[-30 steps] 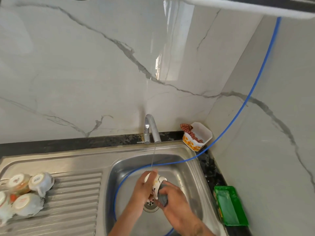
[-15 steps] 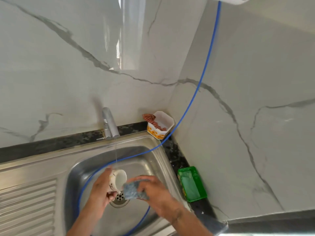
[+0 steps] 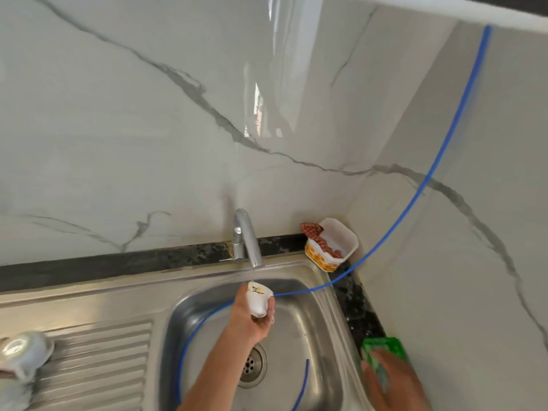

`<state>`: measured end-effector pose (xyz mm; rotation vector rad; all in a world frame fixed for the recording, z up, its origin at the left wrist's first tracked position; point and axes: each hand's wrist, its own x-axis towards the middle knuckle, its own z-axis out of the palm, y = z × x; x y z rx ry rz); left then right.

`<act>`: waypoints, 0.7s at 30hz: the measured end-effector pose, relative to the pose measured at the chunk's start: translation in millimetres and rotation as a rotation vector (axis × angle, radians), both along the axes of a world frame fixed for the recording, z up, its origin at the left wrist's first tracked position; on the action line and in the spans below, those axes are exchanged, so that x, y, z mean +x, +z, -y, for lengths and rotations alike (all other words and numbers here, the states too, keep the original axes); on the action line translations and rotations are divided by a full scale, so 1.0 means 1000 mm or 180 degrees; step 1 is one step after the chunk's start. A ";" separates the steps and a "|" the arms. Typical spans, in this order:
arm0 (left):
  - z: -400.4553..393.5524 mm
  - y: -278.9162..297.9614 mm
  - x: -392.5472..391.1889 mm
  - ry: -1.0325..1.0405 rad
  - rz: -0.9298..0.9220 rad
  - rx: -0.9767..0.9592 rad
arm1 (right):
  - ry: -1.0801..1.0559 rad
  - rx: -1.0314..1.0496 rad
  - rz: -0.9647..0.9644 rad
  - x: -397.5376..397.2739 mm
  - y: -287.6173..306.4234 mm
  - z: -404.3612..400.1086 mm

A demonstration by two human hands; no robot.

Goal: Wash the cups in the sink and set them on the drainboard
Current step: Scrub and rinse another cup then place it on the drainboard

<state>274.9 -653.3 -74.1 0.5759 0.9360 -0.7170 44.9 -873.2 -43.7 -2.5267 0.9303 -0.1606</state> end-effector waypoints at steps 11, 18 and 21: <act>-0.052 -0.025 0.005 -0.0704 0.0741 0.1539 | -0.0309 0.4407 0.0452 0.188 0.055 -0.160; -0.072 -0.023 0.002 -0.1001 0.0814 0.2095 | -0.0692 0.4524 -0.0320 0.249 0.021 -0.162; -0.069 -0.019 0.001 -0.1130 0.0907 0.2174 | -0.0341 0.4332 -0.0542 0.257 0.024 -0.157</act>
